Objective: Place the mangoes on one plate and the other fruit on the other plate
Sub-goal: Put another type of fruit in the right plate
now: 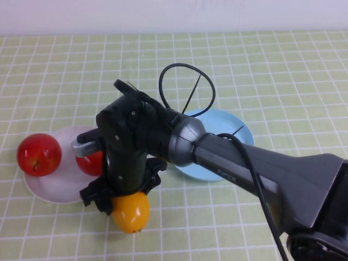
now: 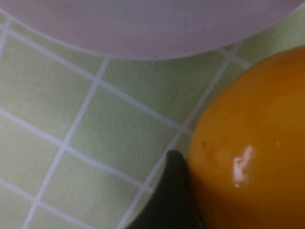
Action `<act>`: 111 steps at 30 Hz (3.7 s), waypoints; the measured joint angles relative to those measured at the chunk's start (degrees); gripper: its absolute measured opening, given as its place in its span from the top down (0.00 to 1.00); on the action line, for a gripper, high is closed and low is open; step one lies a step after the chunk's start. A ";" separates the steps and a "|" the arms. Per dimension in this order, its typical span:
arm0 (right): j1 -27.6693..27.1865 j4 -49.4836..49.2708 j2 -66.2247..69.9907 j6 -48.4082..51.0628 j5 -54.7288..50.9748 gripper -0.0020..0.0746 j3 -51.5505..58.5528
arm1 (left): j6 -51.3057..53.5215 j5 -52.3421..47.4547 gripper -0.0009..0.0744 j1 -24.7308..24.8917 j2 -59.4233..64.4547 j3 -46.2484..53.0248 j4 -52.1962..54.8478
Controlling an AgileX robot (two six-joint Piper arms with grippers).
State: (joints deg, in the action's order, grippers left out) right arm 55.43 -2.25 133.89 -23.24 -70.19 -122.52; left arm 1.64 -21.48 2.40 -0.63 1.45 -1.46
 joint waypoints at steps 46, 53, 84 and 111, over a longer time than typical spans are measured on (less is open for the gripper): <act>-17.13 0.46 -4.01 20.85 6.74 0.08 -6.40 | 0.00 0.00 0.99 0.00 0.00 0.00 0.00; -16.63 -6.07 -1.33 31.66 21.42 0.11 -6.45 | 0.00 0.00 0.99 0.00 0.00 0.00 0.00; -16.63 -6.68 9.11 33.72 28.47 0.19 -8.46 | 0.00 0.00 0.99 0.00 0.00 0.00 0.00; -18.27 10.29 -10.56 10.60 0.22 0.21 -7.75 | 0.00 0.00 0.99 0.00 0.00 0.00 0.00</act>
State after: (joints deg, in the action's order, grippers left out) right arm 37.15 8.04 123.33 -12.63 -69.97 -130.27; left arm 1.64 -21.48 2.40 -0.63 1.45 -1.46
